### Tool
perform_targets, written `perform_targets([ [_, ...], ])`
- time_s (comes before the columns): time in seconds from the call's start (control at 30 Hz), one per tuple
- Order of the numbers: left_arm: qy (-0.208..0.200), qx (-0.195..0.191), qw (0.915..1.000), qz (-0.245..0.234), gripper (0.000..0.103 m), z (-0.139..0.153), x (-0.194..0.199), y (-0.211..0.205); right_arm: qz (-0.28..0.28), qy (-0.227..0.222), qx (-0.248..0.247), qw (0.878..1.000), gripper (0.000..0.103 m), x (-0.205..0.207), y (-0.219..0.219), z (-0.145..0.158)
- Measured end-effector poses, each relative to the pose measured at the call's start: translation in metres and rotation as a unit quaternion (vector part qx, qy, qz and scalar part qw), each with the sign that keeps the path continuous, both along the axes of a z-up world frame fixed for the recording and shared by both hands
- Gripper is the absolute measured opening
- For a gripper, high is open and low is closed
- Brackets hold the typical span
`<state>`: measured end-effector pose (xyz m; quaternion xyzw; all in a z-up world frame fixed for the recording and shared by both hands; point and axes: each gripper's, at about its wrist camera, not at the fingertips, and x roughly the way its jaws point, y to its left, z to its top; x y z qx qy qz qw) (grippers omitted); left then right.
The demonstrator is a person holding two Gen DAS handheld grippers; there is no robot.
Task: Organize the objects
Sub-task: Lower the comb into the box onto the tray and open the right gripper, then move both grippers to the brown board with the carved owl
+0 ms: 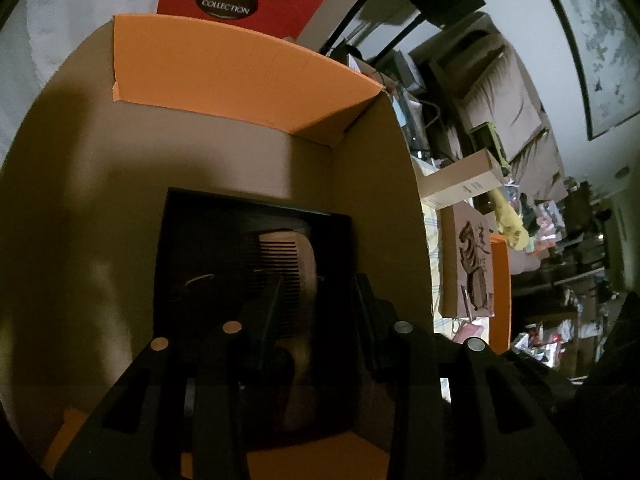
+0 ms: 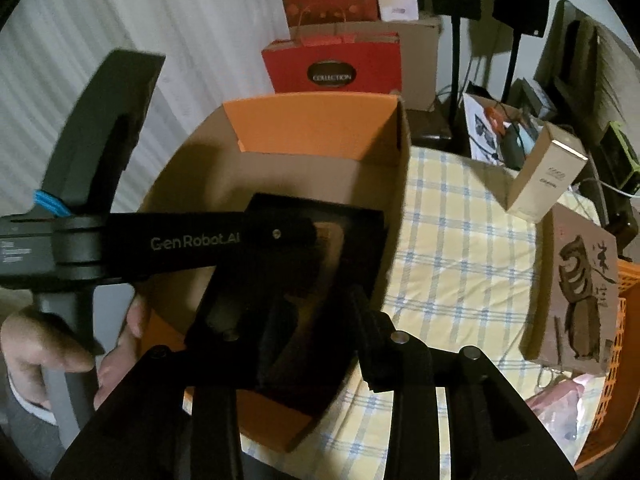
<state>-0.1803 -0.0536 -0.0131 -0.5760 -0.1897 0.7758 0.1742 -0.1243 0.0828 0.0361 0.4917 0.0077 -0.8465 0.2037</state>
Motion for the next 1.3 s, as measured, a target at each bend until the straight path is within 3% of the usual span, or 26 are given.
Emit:
perform_targets([
  [0.1,0.008,-0.007,0.9999,-0.001,0.037,0.007,0.005,0.001,-0.007,0.013,0.006,1.0,0.041,0.006,0.008,0.008],
  [0.27,0.04,-0.026,0.9989,0.001,0.062,0.027,0.019,0.006,-0.024,0.023,0.013,0.999,0.047,0.012,0.026,0.015],
  [0.43,0.054,-0.006,0.9985,-0.01,0.066,0.048,0.035,0.014,-0.048,0.038,0.02,0.998,0.069,0.018,0.053,0.018],
  [0.57,0.075,-0.011,0.9969,-0.02,0.079,0.063,0.048,0.027,-0.07,0.047,0.035,0.996,0.07,0.024,0.078,0.02],
  [0.8,0.081,-0.01,0.9957,-0.043,0.081,0.076,0.06,0.059,-0.107,0.048,0.032,0.993,0.073,0.033,0.124,0.023],
  [0.93,0.088,-0.012,0.9948,-0.05,0.09,0.079,0.065,0.076,-0.135,0.051,0.025,0.989,0.073,0.037,0.155,0.027],
  [1.3,0.078,-0.004,0.9937,-0.08,0.091,0.068,0.069,0.135,-0.214,0.045,0.02,0.976,0.074,0.046,0.247,0.02],
])
